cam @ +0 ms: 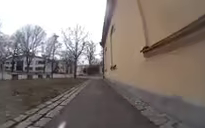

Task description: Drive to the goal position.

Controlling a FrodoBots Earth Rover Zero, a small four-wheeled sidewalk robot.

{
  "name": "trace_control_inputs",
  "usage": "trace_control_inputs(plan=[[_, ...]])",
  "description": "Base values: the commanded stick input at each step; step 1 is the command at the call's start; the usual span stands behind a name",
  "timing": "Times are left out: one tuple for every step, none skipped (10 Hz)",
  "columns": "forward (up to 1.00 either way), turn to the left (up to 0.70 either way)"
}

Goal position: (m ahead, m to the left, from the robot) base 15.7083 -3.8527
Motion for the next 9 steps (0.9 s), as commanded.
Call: trace_control_inputs(plan=[[1.0,-0.37],[1.0,-0.08],[1.0,0.0],[1.0,0.0],[1.0,0.0],[1.0,0.0],[1.0,0.0],[1.0,0.0],[1.0,0.0]])
